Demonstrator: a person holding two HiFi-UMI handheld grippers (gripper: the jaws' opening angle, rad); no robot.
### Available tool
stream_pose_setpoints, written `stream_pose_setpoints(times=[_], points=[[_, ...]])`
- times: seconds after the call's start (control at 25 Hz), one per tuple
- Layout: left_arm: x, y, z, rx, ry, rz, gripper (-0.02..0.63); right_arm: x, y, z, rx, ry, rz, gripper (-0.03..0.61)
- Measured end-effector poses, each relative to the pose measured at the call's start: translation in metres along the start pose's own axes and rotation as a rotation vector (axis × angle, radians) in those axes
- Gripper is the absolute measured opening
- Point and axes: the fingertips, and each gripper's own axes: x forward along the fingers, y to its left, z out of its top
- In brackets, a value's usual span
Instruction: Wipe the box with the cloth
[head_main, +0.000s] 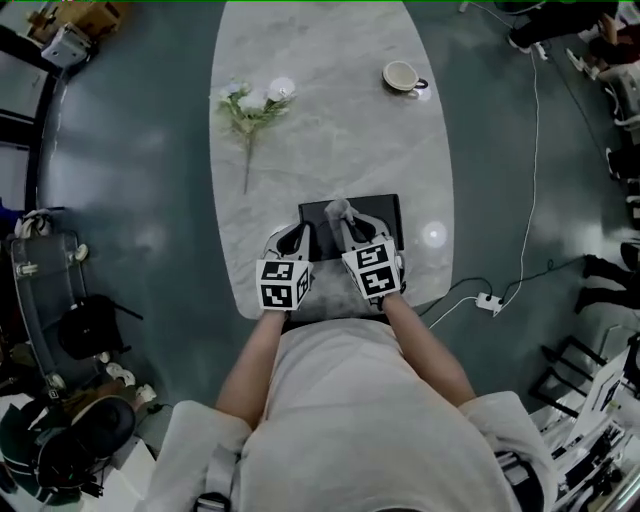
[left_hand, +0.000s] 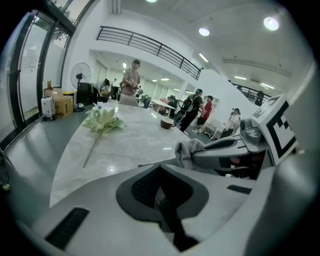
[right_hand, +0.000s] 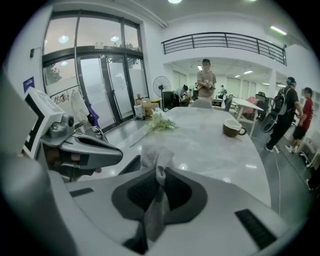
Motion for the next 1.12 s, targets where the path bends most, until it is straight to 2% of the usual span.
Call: stream_pose_setpoints(times=[0.36,0.56,0.8,0.96,1.12], points=[[-0.044,0.059,-0.023,-0.112,-0.030,0.127,0.023,0.032,0.051,0.014,-0.112,0.044,0.086,0.043],[-0.059,0.079,-0.035,-0.152,-0.027,0.167,0.023,0.049,0.061,0.010,-0.130,0.097,0.109,0.043],[-0.071,0.093,-0.045,-0.172,-0.020,0.187,0.023,0.064,0.076,0.004,-0.198,0.164,0.126,0.043],[-0.071,0.099,-0.049,-0.181,-0.011,0.186,0.023,0.067,0.074,0.001,-0.172,0.164,0.136,0.043],[-0.061,0.093,-0.045,-0.178,-0.006,0.156,0.023,0.068,0.073,0.000,-0.204,0.149,0.136,0.043]])
